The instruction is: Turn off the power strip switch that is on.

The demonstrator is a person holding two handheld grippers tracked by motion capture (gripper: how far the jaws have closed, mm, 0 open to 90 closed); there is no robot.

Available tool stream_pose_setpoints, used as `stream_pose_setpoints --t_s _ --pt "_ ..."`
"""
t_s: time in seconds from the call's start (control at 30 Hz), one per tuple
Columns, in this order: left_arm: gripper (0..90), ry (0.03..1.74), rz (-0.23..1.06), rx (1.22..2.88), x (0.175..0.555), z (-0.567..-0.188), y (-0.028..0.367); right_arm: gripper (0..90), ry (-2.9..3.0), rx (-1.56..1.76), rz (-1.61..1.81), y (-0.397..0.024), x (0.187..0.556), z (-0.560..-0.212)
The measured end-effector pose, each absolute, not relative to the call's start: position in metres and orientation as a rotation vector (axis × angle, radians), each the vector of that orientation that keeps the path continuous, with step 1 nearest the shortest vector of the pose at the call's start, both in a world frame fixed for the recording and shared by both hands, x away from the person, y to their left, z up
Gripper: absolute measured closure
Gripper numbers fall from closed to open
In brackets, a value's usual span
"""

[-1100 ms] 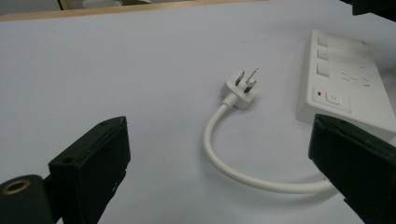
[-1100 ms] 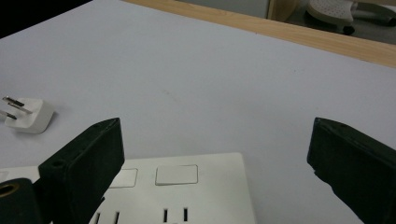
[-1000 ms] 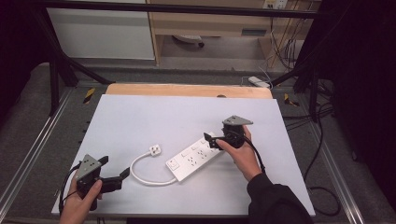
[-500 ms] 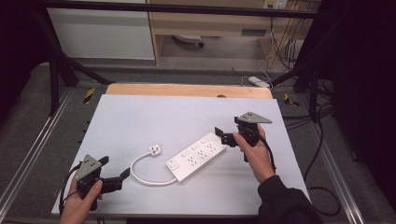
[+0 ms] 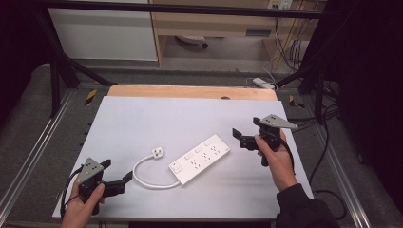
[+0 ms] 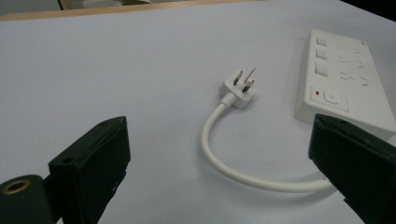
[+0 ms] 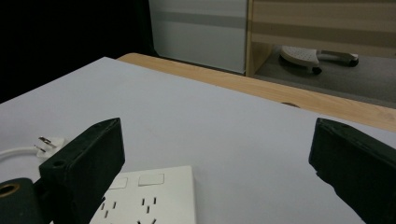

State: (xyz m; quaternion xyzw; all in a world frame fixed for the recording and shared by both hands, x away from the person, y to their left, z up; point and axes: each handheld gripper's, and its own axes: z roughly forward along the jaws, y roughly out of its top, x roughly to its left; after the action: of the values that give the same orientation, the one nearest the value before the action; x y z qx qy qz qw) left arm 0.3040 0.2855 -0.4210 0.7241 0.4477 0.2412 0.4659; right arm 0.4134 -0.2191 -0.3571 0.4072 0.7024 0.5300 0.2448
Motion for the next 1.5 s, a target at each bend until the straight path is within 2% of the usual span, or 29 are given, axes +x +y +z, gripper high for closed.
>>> stream_pose_setpoints --t_s 0.33,0.7,1.1,1.5 --pt "5.6 1.103 0.6 1.765 0.303 -0.42 0.287 3.7 1.858 1.108 1.455 -0.244 0.391 -0.349" --pt "5.6 1.101 0.603 1.757 0.302 -0.42 0.287 3.7 1.794 1.119 1.463 -0.269 0.368 -0.357" --pt "5.6 1.103 0.603 1.746 0.299 -0.419 0.288 3.0 1.769 1.134 1.452 -0.288 0.348 -0.378" --pt "5.6 1.1 0.602 1.743 0.298 -0.419 0.287 2.3 1.816 1.13 1.423 -0.288 0.337 -0.41"
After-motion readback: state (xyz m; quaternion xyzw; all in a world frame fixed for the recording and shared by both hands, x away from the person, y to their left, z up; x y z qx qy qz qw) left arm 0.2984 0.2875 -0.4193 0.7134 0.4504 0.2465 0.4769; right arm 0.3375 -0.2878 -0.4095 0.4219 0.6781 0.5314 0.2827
